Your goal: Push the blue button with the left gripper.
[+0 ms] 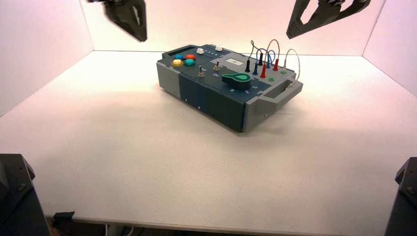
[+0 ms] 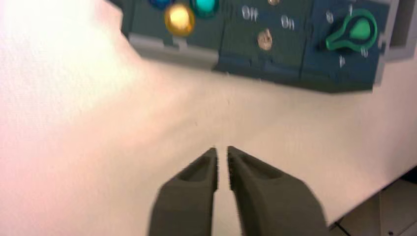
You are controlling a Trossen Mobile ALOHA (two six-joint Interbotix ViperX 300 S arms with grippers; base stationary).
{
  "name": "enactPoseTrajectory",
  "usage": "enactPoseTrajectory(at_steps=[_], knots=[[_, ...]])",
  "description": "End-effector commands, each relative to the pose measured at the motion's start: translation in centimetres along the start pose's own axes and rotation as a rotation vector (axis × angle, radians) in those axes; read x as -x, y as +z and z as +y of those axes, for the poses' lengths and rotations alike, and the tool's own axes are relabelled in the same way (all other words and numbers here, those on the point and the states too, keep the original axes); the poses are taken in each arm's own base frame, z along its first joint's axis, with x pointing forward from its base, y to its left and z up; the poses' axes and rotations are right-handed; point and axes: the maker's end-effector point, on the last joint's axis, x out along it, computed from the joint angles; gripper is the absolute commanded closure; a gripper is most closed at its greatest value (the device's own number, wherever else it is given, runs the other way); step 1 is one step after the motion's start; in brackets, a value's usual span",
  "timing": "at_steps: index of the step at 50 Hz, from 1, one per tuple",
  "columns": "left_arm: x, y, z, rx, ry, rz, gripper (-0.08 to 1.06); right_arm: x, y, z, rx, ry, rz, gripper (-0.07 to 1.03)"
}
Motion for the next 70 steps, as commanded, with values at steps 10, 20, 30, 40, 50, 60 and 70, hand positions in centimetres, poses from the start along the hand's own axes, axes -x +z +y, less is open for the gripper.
enactPoseTrajectory(at_steps=[10,20,30,40,50,60,70], knots=[[-2.2,7.9,2.6,-0.055,0.007,-0.001,1.01,0.9,0.8,-0.1,-0.008,-0.005,-0.05,0.23],[-5.0,10.1,4.5,-0.09,0.024,0.068,1.01,0.7,0.8,-0.1,-0.017,-0.004,-0.044,0.23],[-6.6,11.5,5.6,-0.106,0.027,0.101,1.0,0.7,0.8,-0.4,-0.024,-0.01,-0.044,0.23],[-7.9,12.5,6.0,-0.109,0.024,0.108,1.0,0.7,0.7,-0.9,-0.04,-0.024,-0.041,0.23],[-9.5,12.4,6.1,-0.105,0.004,0.143,1.0,0.7,0.7,-0.9,-0.038,-0.025,-0.043,0.23],[-10.2,12.2,6.1,-0.102,-0.002,0.16,1.0,0.7,0.7,-1.0,-0.044,-0.025,-0.043,0.23],[-10.4,12.1,5.6,-0.11,-0.009,0.168,1.01,0.7,0.8,-0.9,-0.044,-0.024,-0.043,0.23]])
